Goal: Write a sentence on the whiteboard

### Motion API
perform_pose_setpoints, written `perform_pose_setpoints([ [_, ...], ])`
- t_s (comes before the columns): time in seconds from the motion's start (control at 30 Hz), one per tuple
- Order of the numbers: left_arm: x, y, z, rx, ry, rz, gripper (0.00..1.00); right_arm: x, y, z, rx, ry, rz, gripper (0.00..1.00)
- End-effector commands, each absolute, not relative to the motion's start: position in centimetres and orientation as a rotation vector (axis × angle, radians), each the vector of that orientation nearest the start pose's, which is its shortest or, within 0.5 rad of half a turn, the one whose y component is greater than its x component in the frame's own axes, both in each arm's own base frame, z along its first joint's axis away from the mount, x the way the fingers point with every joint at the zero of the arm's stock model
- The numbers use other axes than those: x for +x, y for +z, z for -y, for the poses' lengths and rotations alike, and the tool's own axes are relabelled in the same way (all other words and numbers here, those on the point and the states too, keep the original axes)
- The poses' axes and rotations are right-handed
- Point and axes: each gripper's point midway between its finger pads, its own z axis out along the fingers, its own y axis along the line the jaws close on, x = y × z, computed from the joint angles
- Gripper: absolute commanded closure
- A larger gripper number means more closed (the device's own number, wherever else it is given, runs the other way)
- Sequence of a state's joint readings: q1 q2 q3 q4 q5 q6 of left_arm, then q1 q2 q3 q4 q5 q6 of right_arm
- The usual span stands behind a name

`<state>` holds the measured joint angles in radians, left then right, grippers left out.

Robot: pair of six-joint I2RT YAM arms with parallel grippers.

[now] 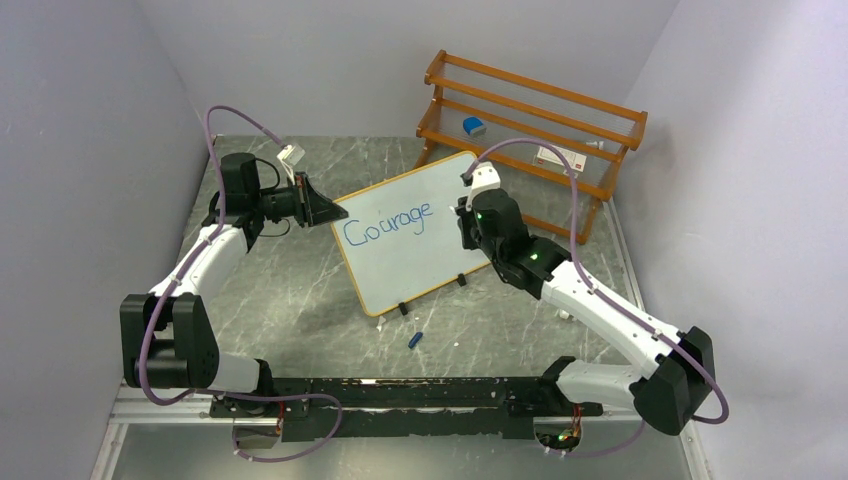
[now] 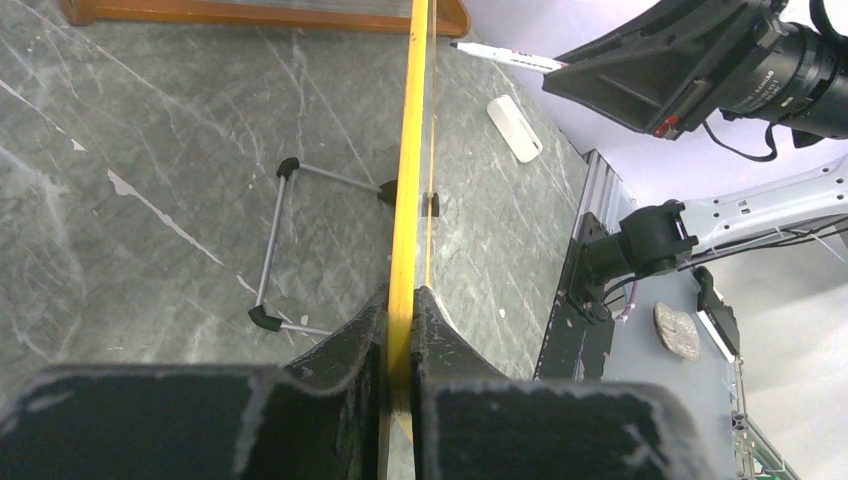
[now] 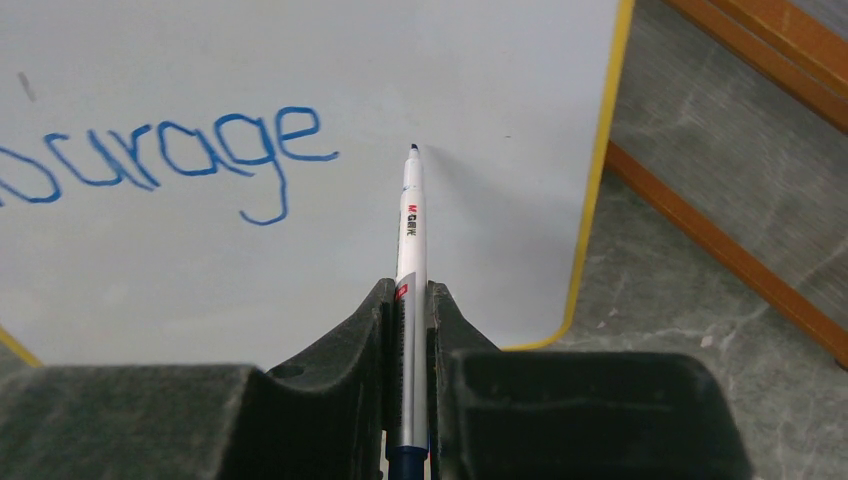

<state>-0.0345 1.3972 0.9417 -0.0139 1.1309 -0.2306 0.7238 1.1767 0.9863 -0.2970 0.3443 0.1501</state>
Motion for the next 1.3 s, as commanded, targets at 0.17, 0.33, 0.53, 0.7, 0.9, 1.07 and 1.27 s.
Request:
perform_pose_setpoints([
  [0.17, 31.9, 20.1, 18.0, 0.531, -1.303, -1.968, 0.95, 31.8, 22.8, -19.4, -0.32, 0.243, -1.972, 1.0],
  [0.33, 31.9, 20.1, 18.0, 0.532, -1.3, -1.969, 0.95, 32.0, 23.3, -19.9, -0.321, 0.266, -1.954, 1.0],
  [0.53, 31.8, 20.2, 18.0, 0.534, -1.298, -1.968, 0.95, 32.3, 23.3, -20.2, -0.325, 0.269, -1.953, 1.0],
  [0.7, 31.8, 20.2, 18.0, 0.534, -1.299, -1.968, 0.95, 32.5, 23.1, -20.6, -0.333, 0.282, -1.952, 1.0],
  [0.9, 31.8, 20.1, 18.0, 0.533, -1.299, -1.97, 0.95, 32.9, 22.9, -21.1, -0.339, 0.288, -1.956, 1.0],
  [1.07, 31.8, 20.2, 18.0, 0.535, -1.297, -1.969, 0.95, 33.1, 22.6, -20.9, -0.336, 0.269, -1.963, 1.0],
  [1.27, 31.8, 20.1, 17.9, 0.535, -1.294, -1.969, 0.95, 33.5, 22.2, -19.9, -0.308, 0.226, -1.972, 1.0],
])
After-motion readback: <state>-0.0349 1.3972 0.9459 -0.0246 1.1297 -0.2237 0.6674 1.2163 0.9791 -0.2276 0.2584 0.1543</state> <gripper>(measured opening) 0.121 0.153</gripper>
